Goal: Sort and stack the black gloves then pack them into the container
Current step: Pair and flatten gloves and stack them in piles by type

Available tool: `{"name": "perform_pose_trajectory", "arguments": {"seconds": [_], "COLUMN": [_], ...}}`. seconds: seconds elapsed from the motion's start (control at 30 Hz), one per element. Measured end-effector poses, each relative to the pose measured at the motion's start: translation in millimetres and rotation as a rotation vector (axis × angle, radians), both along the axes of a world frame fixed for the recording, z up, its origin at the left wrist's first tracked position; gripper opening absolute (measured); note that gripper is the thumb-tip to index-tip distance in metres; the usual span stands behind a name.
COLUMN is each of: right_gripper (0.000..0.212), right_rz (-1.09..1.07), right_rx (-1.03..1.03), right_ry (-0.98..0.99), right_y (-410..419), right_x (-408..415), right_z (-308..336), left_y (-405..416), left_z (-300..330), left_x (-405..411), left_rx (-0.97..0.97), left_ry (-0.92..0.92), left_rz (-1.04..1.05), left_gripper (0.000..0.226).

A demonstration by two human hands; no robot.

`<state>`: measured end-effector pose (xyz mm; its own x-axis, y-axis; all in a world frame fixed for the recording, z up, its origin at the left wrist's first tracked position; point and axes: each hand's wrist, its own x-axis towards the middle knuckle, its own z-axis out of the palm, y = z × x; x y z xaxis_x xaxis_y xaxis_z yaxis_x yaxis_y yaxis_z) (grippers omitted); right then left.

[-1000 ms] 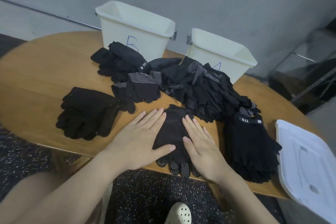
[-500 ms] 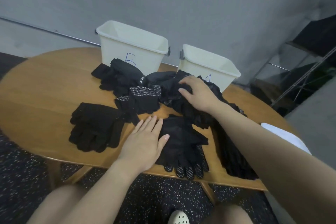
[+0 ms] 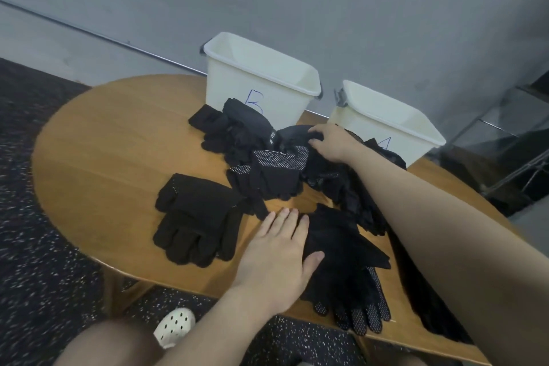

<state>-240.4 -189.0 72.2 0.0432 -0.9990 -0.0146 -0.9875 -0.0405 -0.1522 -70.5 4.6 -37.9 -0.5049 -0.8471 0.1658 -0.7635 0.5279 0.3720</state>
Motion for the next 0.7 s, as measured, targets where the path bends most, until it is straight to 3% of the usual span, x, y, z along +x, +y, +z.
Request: {"name": "perform_pose_trajectory", "arguments": {"seconds": [0.13, 0.27, 0.5, 0.6, 0.7], "right_gripper": [0.025, 0.018, 0.030, 0.031, 0.020], "right_rz": [0.015, -0.001, -0.077, -0.112, -0.108], "right_rx": [-0.079, -0.245, -0.378, -0.351, -0.274], "right_ry": [0.040, -0.104, -0.397, -0.589, -0.724], "right_y": [-5, -3, 24, 42, 68], "right_x": [-4, -6, -15, -21, -25], "right_z": [-1, 15, 83, 107, 126], "left_y": [-1, -1, 0, 1, 8], "left_z": [-2, -3, 2, 11, 24], "left_x": [0, 0, 1, 5, 7], "left_rx": [-0.012, -0.014, 0.024, 0.098, 0.234], "left_ry": [0.017, 0.024, 0.000, 0.139, 0.466], "left_rz": [-0.001, 0.000, 0.011, 0.015, 0.016], "left_gripper": [0.073, 0.073, 0.076, 0.068, 0.060]}}
